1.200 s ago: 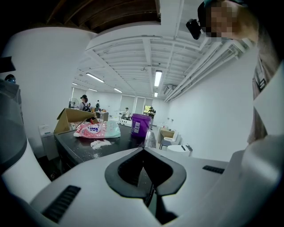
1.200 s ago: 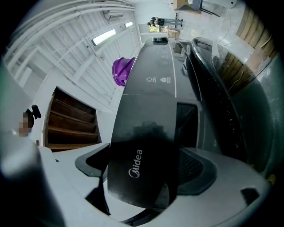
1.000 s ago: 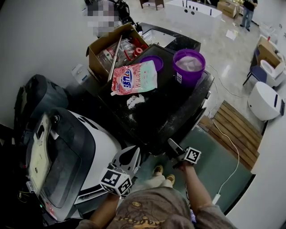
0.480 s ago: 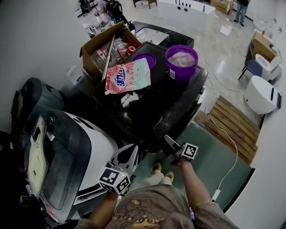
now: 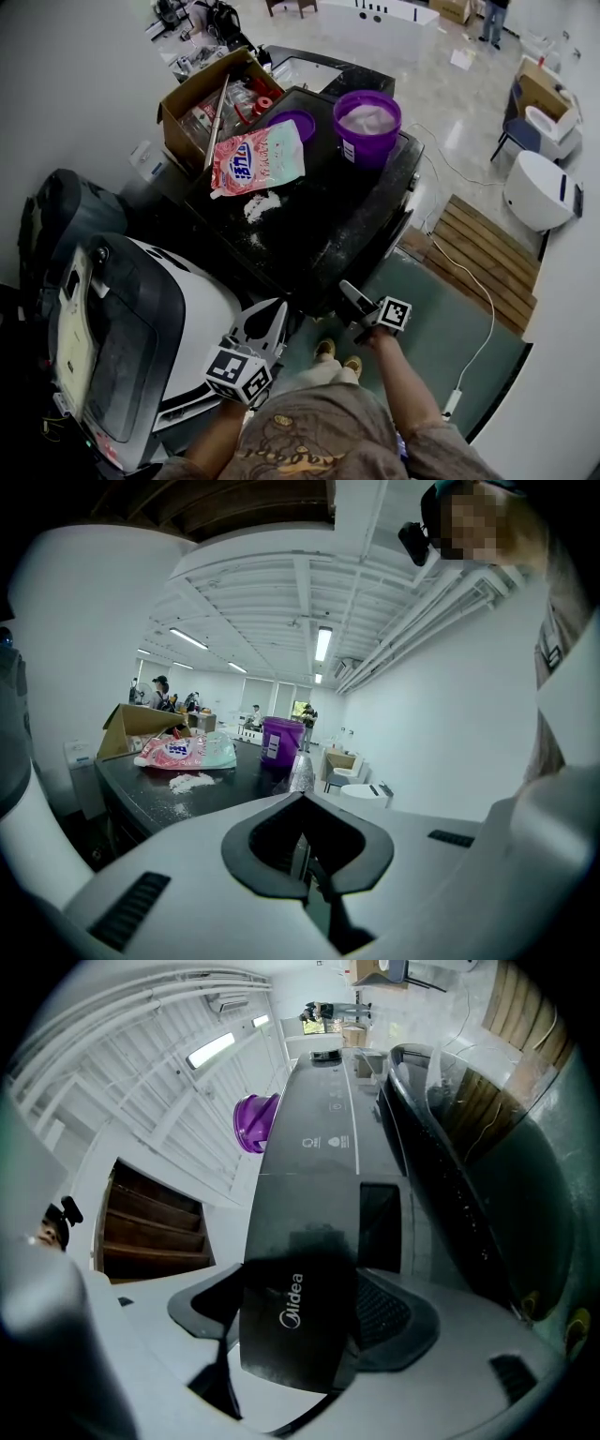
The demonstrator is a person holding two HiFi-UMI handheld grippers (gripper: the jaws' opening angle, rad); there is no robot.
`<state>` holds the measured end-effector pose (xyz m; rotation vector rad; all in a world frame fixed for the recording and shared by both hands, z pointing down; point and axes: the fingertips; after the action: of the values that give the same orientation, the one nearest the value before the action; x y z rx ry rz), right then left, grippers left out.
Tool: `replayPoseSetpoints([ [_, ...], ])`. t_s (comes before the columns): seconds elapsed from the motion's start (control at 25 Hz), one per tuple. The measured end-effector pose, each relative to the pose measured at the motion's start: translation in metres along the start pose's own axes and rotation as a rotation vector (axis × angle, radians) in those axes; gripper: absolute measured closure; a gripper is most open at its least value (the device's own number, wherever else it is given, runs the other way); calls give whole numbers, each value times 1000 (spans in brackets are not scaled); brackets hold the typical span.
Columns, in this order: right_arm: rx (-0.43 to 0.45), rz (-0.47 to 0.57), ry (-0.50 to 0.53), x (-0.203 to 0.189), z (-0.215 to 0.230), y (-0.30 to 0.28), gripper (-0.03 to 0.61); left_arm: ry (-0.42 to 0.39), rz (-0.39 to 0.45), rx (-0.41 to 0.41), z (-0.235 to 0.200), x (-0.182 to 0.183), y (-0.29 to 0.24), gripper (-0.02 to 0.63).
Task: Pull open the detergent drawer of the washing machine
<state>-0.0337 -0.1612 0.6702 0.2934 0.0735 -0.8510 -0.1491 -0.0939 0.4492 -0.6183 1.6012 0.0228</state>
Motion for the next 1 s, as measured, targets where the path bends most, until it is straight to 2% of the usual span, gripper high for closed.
replayPoseSetpoints([
  [0.08,-29,13,27,2,5,8,278,-3,0,-8,1,-3,-1,592],
  [0.16,-20,22,83,6,1,10,359,-5,-7,-12,4,-3,0,592],
  [0.2,-18,28,81,6,1,11,342,-2,-11,-13,5,-4,0,592],
  [0.28,-14,38,50,4,1,11,265,0,-14,-15,6,-7,0,592],
  [0.36,1,38,34,2,0,8,236,-7,-19,-16,6,-9,1,592],
  [0.52,33,56,1,1,-2,2,213,-29,-40,0,3,-13,6,592],
  [0.8,110,95,-56,-1,-6,-10,181,-15,-50,35,-11,-17,15,592],
  [1.0,136,107,-73,-1,-5,-12,190,-10,-47,40,-16,-16,17,592],
])
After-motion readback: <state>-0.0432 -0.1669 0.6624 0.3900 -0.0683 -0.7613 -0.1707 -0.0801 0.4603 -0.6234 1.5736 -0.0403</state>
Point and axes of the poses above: the fingertips, and each gripper's own axes: y backward along the fingers, z to its right, x out of its top, and after that the axes turned 8 degrees about x, right-handed
